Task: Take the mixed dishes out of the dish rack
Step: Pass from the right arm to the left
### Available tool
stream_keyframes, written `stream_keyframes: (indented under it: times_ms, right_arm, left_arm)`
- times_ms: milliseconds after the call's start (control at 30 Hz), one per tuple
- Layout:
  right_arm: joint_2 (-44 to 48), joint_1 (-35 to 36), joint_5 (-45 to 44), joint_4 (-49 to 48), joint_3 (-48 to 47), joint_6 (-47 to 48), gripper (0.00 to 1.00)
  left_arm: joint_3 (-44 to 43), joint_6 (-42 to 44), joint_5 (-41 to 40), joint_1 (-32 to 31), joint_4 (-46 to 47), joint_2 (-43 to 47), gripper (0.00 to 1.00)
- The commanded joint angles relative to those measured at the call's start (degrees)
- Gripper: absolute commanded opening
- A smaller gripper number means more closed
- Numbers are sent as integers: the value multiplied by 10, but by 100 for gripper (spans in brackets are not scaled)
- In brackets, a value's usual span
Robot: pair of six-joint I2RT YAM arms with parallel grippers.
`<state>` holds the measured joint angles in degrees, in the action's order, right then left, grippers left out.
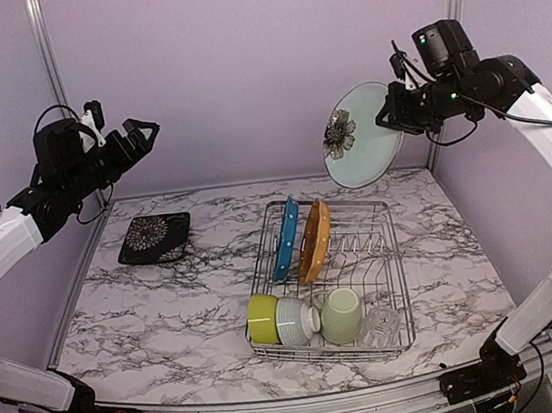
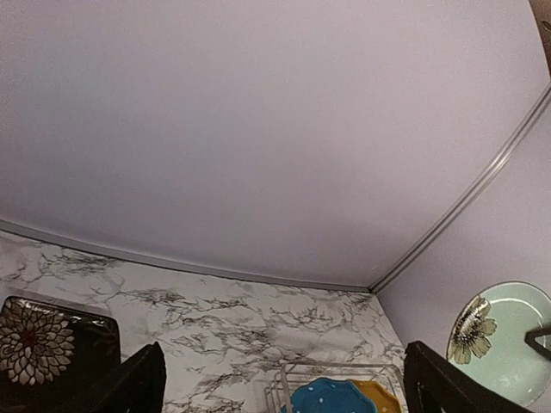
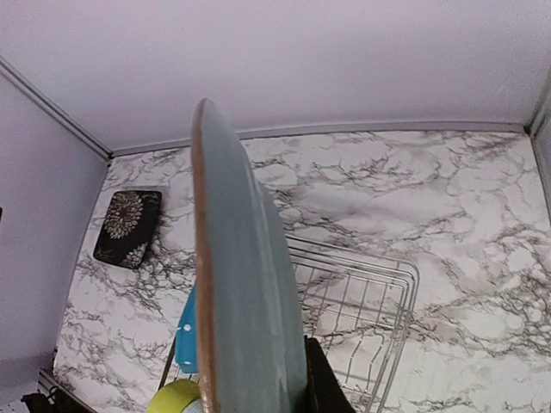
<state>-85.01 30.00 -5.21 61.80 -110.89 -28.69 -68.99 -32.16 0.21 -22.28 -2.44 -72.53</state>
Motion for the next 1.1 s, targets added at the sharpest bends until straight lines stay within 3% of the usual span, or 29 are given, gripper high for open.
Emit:
stream_keyframes:
  times_ms: [0, 200, 367, 700, 1067]
  right_arm:
    - [0, -6, 129, -159, -10, 51, 0]
    - [-8, -6, 241, -260, 16, 43, 0]
    - [-25, -4, 333, -327, 36, 36, 0]
    - [-26, 9, 410, -409, 86, 5, 0]
    - [-29, 36, 418, -458, 120, -20, 0]
  left_arm:
    - [-36, 18, 184, -3, 53, -26, 99]
    - [-99, 34, 285, -33, 16, -71, 99]
    - [-135, 58, 322, -74, -39, -110, 94]
    - [-144, 66, 333, -111, -71, -135, 79]
    - [-128, 41, 339, -140, -29, -153, 59]
